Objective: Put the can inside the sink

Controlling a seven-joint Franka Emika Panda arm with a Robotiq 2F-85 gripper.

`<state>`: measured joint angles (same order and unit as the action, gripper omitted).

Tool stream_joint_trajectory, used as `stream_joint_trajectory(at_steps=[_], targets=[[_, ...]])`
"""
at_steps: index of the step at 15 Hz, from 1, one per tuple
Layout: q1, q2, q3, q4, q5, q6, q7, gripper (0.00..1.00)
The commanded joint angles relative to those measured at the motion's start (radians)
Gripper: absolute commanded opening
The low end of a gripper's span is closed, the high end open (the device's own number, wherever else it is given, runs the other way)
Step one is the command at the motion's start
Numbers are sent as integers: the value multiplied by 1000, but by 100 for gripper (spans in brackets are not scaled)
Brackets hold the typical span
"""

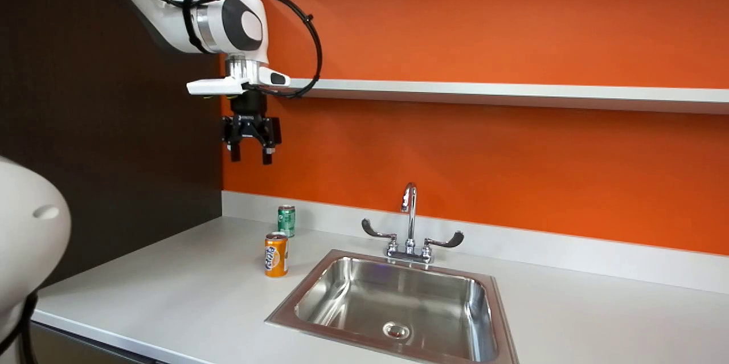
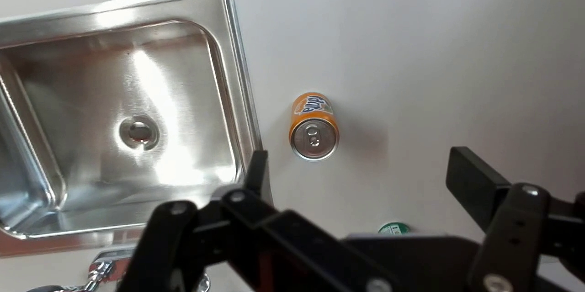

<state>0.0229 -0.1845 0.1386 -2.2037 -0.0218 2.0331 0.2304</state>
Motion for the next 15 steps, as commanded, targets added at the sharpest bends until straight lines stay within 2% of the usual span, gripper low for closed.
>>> stream_joint_trajectory(at_steps=[1, 15], targets=[[17, 80, -15, 51, 2, 18, 0, 100], [25, 272, -47, 35, 27, 207, -17, 100]])
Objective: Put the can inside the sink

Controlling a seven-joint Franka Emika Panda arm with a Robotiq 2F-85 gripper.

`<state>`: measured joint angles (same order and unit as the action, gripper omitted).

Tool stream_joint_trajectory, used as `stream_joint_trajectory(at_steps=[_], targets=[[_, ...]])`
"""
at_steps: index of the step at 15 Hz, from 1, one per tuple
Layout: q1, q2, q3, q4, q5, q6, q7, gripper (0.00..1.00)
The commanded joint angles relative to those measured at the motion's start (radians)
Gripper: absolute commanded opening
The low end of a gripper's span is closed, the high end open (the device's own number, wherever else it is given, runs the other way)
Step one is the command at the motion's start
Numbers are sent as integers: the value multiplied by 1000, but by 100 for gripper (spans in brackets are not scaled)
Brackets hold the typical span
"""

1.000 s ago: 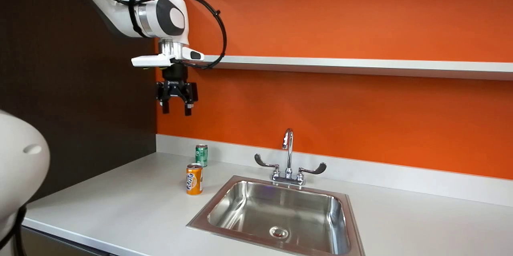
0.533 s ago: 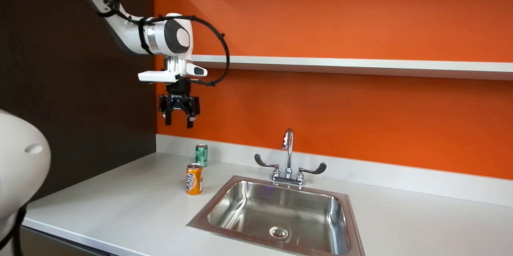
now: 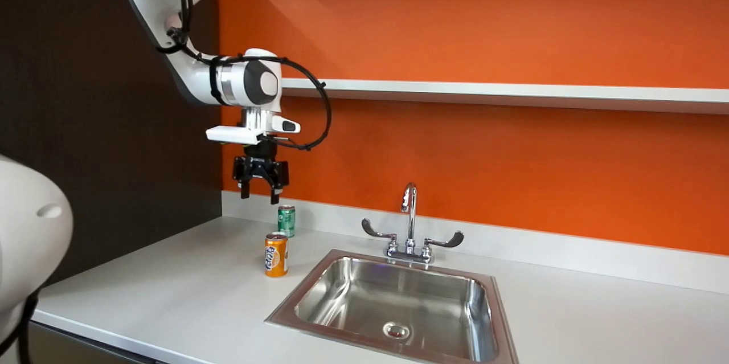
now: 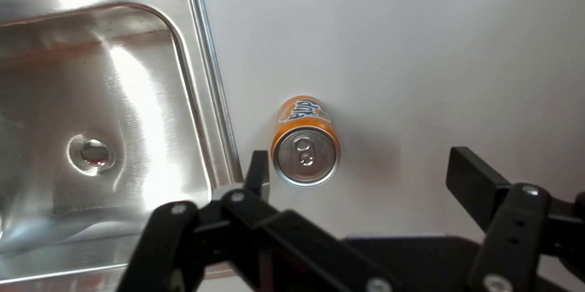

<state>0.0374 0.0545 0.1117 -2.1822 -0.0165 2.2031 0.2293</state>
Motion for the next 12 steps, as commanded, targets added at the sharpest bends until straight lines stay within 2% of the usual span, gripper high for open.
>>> stream_joint_trajectory(at_steps=[1, 12], targets=[[10, 45, -23, 12, 23, 55, -18, 100], [8, 197, -45, 27, 63, 189, -27, 100]])
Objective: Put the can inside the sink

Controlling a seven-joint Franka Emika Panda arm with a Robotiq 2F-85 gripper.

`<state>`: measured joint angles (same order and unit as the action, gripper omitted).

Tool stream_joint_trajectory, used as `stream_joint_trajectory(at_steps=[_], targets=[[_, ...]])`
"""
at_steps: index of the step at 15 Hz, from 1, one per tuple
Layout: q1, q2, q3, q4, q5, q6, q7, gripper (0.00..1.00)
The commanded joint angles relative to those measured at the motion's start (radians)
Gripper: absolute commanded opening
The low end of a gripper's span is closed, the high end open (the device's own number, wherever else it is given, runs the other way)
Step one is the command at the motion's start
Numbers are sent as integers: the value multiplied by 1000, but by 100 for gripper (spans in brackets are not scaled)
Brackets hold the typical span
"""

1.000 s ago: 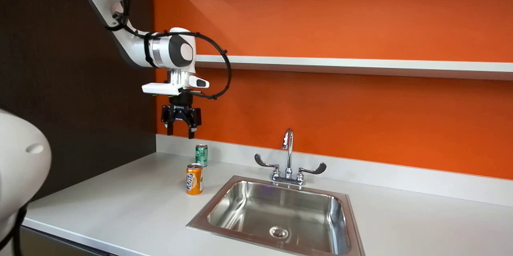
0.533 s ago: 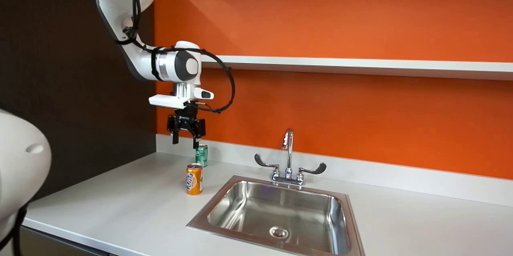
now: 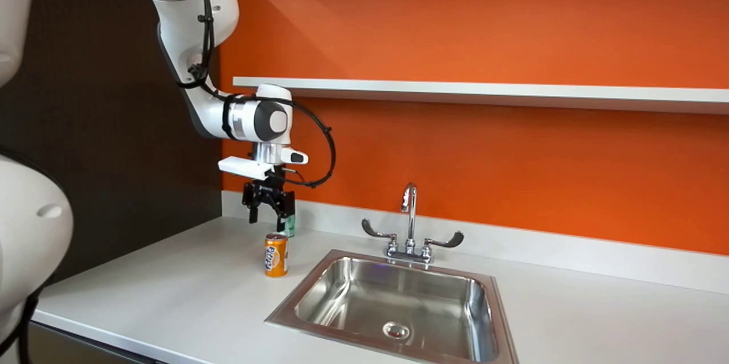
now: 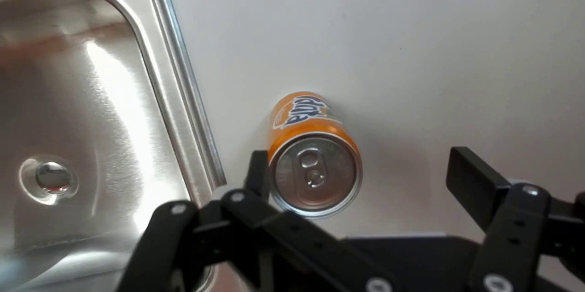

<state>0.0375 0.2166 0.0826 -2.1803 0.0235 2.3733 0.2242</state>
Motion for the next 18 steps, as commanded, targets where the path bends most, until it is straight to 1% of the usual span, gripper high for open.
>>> stream_joint_trajectory(at_steps=[1, 7, 18], targets=[[8, 44, -19, 26, 22, 26, -19, 100], [8, 81, -32, 46, 25, 44, -13, 100], [3, 142, -41, 93, 63, 16, -14, 100]])
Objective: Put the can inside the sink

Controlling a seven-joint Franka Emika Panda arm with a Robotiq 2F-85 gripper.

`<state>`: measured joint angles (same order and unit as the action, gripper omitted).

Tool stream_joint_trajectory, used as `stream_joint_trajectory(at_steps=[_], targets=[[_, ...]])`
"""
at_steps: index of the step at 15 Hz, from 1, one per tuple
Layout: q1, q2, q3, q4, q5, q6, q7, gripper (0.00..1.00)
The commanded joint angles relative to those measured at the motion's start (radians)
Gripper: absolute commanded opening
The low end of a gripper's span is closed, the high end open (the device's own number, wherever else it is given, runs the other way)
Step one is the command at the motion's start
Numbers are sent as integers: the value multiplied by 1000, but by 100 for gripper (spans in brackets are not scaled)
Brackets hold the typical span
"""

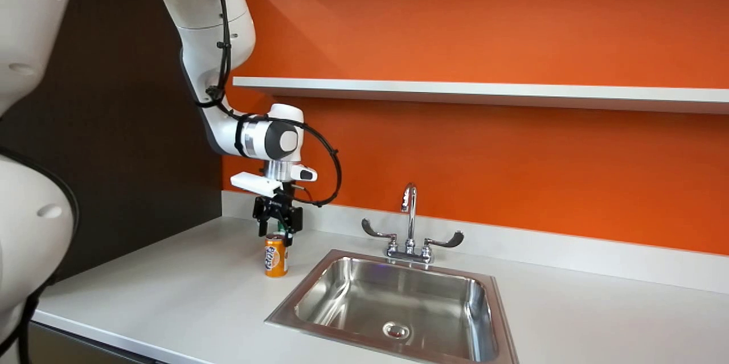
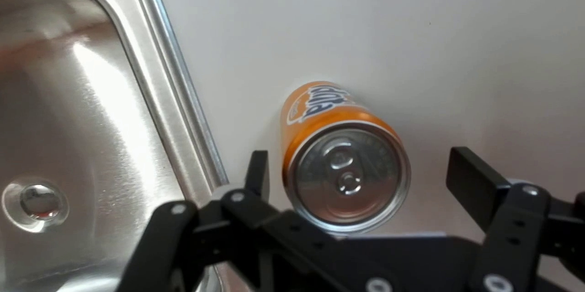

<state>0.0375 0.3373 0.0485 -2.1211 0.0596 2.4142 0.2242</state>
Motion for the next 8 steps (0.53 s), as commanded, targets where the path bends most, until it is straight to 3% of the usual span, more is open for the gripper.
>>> stream_joint_trajectory(at_steps=[1, 8], targets=[[2, 26, -8, 37, 29, -26, -15, 100], [3, 33, -16, 37, 47, -37, -6, 100]])
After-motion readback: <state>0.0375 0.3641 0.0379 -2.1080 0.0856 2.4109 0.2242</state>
